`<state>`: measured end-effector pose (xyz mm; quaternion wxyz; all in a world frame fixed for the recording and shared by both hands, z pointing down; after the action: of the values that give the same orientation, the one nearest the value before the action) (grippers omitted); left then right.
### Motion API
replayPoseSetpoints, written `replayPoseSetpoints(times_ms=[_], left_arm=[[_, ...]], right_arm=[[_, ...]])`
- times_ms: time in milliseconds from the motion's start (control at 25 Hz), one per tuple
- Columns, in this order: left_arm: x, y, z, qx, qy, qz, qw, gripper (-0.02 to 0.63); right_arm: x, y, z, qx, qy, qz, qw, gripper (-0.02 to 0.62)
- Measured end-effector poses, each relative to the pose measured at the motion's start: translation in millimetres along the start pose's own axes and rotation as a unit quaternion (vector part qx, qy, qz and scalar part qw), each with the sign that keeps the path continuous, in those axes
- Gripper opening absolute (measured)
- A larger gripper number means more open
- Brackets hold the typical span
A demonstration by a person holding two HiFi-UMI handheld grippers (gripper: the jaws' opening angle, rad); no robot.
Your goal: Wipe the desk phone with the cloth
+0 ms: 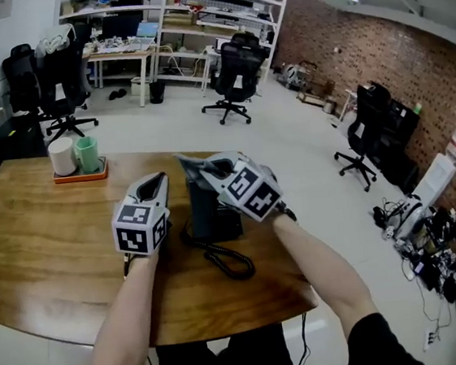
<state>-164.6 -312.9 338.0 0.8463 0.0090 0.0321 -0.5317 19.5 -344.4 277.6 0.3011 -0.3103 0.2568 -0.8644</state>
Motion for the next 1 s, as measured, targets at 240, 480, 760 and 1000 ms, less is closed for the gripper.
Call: replayPoseSetpoints(times_ms=[240, 480, 760, 1000], left_arm=[[2.9, -2.8, 4.7, -0.002, 0.0, 0.006, 1.0, 0.003], [2.8, 4.2, 0.6, -0.002, -0.001, 0.012, 0.9999, 0.003], [1.3, 1.5, 0.8, -0.001, -0.002, 0.011, 0.9999, 0.003], [1.5, 0.7, 3.4, -0.002, -0.002, 0.014, 0.9999, 0.003]], right_arm=[[54.6, 11.8, -4.7, -0.036, -0.035, 0.031, 0.998, 0.025], [52.4, 3.2, 3.8, -0.079, -0.058, 0.012, 0.995, 0.023], [1.7, -73.4, 5.8, -0.138, -0.002, -0.104, 0.985, 0.023], [-32.2, -121.0, 8.0, -0.193, -0.008, -0.233, 0.953, 0.025]])
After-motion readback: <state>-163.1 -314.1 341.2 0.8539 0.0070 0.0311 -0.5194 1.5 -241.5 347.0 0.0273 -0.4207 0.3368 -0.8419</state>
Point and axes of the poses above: the fingertips, and each gripper's own axes: x forward along the fingers, y to its right, z out of its underside, the point moved 10 cm from there along -x, backward along the fingers, and after that the axes turned 1 degree about -x, right-handed, at the moved point
